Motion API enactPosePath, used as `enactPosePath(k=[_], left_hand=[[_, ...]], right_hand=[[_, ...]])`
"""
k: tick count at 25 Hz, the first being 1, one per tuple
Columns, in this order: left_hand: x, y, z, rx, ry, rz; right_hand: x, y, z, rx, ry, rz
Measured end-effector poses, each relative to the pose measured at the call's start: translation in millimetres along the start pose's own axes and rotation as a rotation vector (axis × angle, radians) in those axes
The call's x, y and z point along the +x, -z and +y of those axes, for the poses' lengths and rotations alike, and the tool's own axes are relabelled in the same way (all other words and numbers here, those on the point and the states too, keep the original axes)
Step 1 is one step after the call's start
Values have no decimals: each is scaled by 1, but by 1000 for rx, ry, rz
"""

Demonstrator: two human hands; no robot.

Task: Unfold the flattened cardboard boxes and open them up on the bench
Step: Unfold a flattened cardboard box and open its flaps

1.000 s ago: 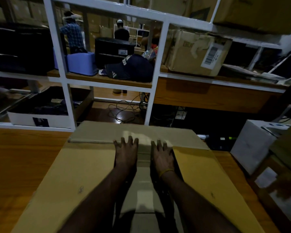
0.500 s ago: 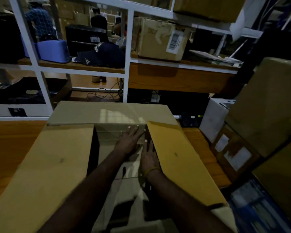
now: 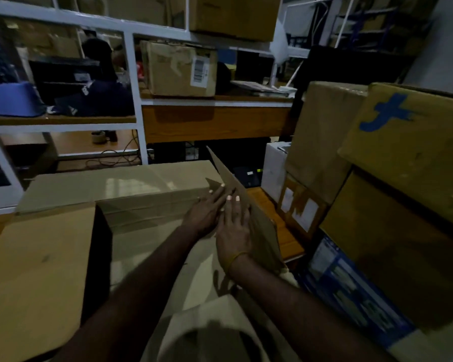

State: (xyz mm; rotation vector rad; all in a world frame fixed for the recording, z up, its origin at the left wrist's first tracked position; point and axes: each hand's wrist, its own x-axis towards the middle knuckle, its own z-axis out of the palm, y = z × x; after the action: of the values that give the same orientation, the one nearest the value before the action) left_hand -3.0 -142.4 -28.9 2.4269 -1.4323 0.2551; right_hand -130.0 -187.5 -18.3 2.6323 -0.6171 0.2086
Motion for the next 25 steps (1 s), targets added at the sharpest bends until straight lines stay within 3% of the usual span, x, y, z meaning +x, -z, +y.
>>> enactPosePath(k=[5,15,19,25], left_hand=[[12,-17,49,68,-61,-93],[21,-50,109,120,-184,-320],[18,-62,110,93,-174,-336],[13,-70,112,83,-118,-286]], right_hand=[[-33,-26,58,-35,-75,5],[-65,-61,106,118,-317,-246],[-66,-71,98,290,-373,-190],[-62,-63,95,215,-369,-181]])
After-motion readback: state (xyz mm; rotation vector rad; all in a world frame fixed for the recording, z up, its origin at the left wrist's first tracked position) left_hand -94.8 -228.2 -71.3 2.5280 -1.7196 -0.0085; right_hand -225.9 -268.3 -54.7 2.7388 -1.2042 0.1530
